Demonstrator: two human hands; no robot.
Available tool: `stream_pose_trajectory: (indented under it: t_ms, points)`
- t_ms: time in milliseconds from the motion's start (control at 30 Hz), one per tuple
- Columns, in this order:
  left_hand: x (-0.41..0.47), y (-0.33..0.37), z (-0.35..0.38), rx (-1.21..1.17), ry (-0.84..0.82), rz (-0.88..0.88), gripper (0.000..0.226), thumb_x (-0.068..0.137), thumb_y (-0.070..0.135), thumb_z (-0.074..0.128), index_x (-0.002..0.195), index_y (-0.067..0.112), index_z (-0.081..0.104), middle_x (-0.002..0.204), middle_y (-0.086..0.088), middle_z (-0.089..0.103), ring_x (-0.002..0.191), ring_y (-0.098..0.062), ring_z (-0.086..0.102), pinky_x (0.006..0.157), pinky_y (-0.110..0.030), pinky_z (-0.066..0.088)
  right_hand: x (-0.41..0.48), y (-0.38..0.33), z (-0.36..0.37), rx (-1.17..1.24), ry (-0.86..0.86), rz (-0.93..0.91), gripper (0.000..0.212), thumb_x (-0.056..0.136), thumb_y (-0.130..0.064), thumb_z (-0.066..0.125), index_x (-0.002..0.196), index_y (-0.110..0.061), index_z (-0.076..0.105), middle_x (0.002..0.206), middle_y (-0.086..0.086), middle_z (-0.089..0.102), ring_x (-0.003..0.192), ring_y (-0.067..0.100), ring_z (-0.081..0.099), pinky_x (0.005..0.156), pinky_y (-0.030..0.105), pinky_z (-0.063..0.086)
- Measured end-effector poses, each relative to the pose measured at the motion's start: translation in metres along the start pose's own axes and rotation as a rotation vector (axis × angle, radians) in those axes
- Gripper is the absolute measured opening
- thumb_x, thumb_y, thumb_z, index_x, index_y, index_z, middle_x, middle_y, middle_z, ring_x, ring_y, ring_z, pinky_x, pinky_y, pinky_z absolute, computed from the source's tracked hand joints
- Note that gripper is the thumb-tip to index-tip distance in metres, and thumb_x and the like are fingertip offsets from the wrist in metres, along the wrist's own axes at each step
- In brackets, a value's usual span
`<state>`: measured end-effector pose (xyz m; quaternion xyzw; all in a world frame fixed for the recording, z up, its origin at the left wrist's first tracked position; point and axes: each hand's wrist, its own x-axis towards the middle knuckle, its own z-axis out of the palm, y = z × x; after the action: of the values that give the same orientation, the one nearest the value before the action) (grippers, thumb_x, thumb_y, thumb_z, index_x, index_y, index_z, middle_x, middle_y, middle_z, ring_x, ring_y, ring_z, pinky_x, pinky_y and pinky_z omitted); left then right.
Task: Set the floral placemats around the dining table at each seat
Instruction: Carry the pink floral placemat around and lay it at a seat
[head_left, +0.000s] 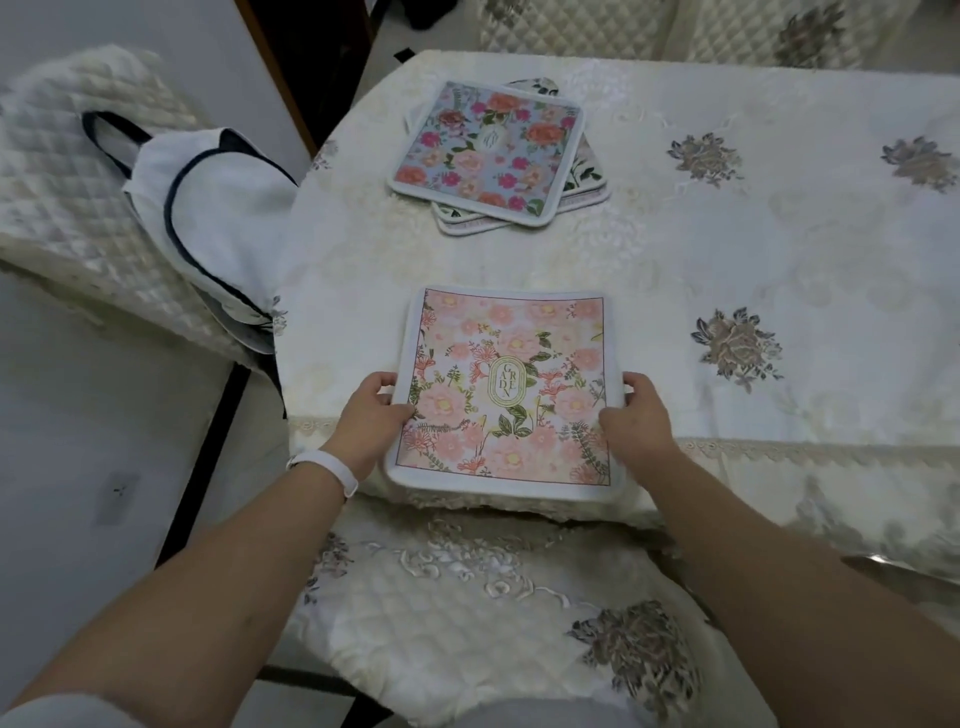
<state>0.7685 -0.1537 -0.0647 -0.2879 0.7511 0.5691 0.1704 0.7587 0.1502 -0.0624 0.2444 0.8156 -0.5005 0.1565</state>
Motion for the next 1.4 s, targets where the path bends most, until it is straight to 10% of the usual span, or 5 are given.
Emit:
stream_pose_trajectory:
  t_ms: [400, 567, 1400]
  points:
    - [-0.011, -0.024, -0.022, 0.397, -0.004, 0.19, 0.041, 0.083, 0.005, 0.07, 0.119, 0.016, 0.053, 0.107, 0.0, 0.059, 0.1, -0.019, 0.058, 0.087, -0.032, 0.047, -0.025, 0.053, -0.01, -0.583, -0.051, -0.233, 0.054, 0.084, -0.013, 0.061, 0.135, -0.008, 0.046, 0.125, 0.01, 0.05, 0.112, 0.026, 0.048, 0.096, 0.036, 0.04]
    - [-0.015, -0.051, -0.037, 0.901, -0.211, 0.361, 0.089, 0.066, 0.052, 0.08, 0.141, 0.02, 0.043, 0.14, 0.002, 0.048, 0.127, -0.02, 0.046, 0.107, -0.043, 0.04, -0.038, 0.078, -0.013, -0.78, -0.097, -0.35, 0.069, 0.085, -0.043, 0.061, 0.144, -0.015, 0.039, 0.15, 0.003, 0.035, 0.138, 0.022, 0.03, 0.115, 0.038, 0.026]
    - [-0.017, -0.053, -0.026, 1.074, -0.081, 0.53, 0.095, 0.07, 0.057, 0.075, 0.149, 0.021, 0.034, 0.157, -0.005, 0.027, 0.139, -0.028, 0.03, 0.11, -0.046, 0.036, -0.042, 0.083, -0.007, -0.907, -0.037, -0.388, 0.084, 0.077, -0.065, 0.055, 0.147, -0.029, 0.028, 0.156, -0.005, 0.025, 0.143, 0.02, 0.021, 0.116, 0.048, 0.022]
